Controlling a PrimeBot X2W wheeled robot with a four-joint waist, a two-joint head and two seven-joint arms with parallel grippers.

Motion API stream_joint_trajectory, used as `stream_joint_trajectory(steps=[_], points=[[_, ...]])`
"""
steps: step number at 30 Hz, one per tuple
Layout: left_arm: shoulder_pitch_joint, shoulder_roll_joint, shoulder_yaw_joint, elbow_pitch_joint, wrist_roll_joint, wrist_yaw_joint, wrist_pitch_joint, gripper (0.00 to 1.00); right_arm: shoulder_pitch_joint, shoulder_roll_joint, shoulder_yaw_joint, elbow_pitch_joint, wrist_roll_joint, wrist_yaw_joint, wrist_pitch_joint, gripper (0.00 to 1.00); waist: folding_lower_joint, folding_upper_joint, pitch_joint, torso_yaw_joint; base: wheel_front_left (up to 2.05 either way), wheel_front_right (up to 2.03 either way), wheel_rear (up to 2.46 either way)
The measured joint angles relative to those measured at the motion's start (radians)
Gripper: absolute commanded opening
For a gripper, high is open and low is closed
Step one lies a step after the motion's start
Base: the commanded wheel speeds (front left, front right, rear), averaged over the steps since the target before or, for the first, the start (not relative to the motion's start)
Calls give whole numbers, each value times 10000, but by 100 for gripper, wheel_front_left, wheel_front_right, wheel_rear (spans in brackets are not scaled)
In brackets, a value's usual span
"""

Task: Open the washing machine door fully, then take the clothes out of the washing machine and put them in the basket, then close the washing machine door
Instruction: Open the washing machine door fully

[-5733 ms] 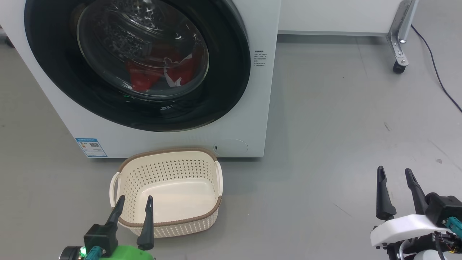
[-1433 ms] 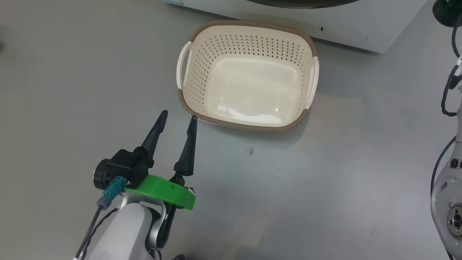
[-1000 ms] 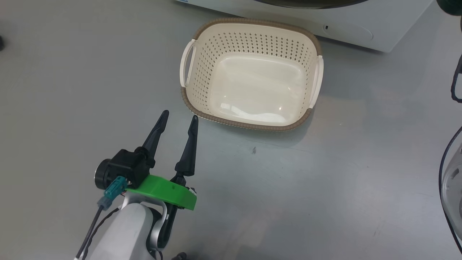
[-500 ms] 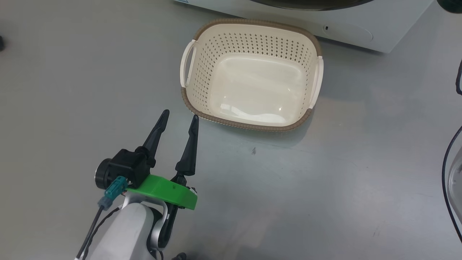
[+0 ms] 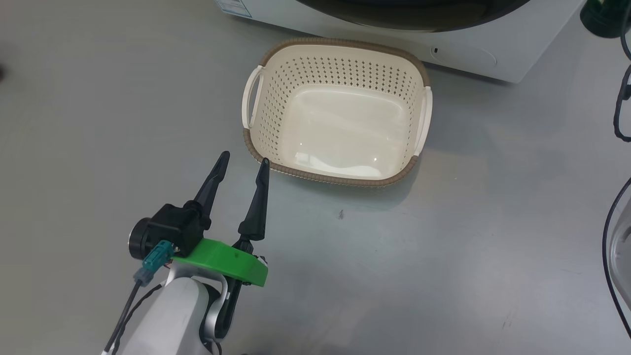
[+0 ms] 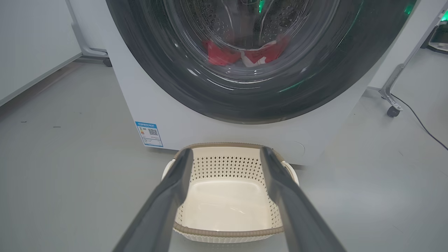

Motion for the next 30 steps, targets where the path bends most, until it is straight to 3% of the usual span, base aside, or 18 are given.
stream_joint_trajectory(steps=[30], points=[[103,2,73,301,324,27,0,100,1226,234,180,520,155,2,736,0,-1,0,-1101,-383,0,0,0]])
